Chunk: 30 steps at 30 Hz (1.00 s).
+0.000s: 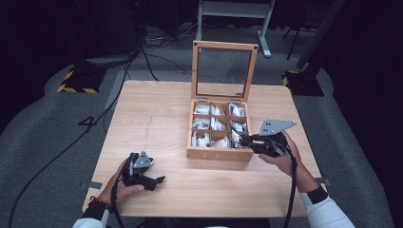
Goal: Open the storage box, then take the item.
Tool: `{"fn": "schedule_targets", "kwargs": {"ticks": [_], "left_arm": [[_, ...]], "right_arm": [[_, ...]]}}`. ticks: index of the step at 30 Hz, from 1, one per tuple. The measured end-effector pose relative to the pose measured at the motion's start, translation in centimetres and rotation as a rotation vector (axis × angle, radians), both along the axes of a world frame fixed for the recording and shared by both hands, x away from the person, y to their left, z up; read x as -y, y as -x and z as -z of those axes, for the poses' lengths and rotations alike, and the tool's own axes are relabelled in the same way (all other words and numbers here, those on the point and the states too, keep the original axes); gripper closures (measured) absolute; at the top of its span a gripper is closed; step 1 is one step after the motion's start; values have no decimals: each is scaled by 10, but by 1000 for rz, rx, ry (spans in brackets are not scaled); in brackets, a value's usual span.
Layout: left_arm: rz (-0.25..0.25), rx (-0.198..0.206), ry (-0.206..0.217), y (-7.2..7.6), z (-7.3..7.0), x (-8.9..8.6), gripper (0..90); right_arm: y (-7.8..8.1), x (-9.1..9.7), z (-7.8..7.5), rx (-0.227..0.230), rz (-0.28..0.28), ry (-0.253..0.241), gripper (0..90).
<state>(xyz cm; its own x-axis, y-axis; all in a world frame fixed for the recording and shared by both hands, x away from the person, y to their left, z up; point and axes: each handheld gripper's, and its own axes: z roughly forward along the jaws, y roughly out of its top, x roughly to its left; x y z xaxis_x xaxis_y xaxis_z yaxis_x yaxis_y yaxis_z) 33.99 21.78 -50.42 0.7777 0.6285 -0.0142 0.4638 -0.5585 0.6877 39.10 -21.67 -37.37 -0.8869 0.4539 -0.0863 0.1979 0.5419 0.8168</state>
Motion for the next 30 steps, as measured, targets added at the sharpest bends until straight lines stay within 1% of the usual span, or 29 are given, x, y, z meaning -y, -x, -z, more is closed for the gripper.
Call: {"fn": "schedule_targets", "kwargs": {"ticks": [3, 8, 12, 19, 25, 30], "left_arm": [[-1, -1, 0, 0, 0, 0, 141], [0, -1, 0, 0, 0, 0, 141], [1, 0, 0, 0, 0, 0, 141], [4, 0, -2, -1, 0, 0, 140], [3, 0, -1, -1, 0, 1, 137], [0, -1, -1, -1, 0, 1, 137]], "right_arm": [[6, 1, 2, 0, -14, 8, 804], [16, -1, 9, -13, -46, 28, 805], [23, -4, 20, -30, -66, 56, 805], [29, -12, 46, -62, -86, 126, 805], [33, -17, 58, -75, -106, 152, 804], [33, -23, 69, -95, -122, 181, 804]]}}
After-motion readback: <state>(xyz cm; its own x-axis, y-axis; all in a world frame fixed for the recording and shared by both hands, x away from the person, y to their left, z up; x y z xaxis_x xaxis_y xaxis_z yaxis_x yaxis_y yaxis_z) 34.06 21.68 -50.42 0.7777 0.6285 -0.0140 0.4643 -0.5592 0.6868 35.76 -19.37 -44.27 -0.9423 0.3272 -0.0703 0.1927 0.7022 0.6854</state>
